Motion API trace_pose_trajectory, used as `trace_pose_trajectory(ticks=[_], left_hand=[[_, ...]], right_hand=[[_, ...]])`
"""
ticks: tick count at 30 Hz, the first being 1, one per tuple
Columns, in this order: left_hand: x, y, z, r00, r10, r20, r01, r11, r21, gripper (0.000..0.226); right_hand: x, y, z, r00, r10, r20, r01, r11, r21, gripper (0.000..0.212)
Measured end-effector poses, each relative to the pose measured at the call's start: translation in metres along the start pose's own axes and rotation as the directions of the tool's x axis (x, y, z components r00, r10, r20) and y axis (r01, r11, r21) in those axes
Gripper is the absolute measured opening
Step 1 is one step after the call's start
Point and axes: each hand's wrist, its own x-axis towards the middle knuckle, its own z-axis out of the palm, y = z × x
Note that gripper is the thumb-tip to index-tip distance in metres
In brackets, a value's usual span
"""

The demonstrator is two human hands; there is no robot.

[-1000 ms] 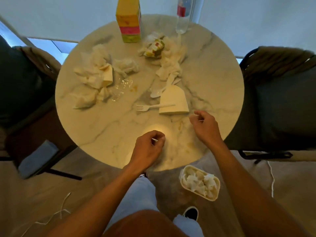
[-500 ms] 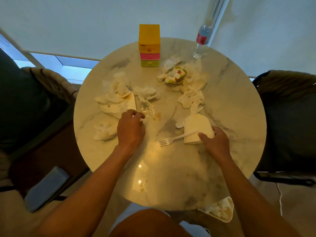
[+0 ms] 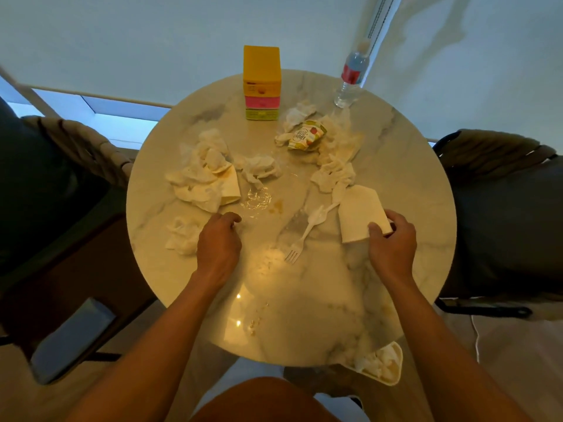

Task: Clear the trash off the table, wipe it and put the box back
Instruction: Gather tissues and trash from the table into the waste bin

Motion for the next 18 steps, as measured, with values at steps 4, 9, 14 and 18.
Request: trace_pose_trajectory(ticks=[4, 9, 14, 18], left_hand=[[-0.027, 0.031, -0.010, 0.995, -0.058, -0.075, 0.037, 0.965, -0.260, 0.022], [-0.064, 0.074, -0.014, 0.992, -0.128, 0.015, 0.116, 0.832, -0.543, 0.022], [-0.110, 0.113, 0.010, 0.985, -0.118, 0.128, 0.173, 0.749, -0.640, 0.023], [-0.158, 0.147, 0.042, 0.972, -0.092, 0.217, 0.215, 0.720, -0.660, 0.019]], right_hand=[[-0.009, 0.003, -0.012, 0.999, 0.032, -0.030, -0.029, 0.996, 0.087, 0.032], [-0.019, 0.023, -0.041, 0.992, 0.123, 0.020, -0.125, 0.971, 0.203, 0.027], [-0.027, 0.060, -0.089, 0.981, 0.186, 0.049, -0.192, 0.955, 0.225, 0.024], [-0.035, 0.106, -0.136, 0.964, 0.257, 0.070, -0.266, 0.933, 0.244, 0.026]])
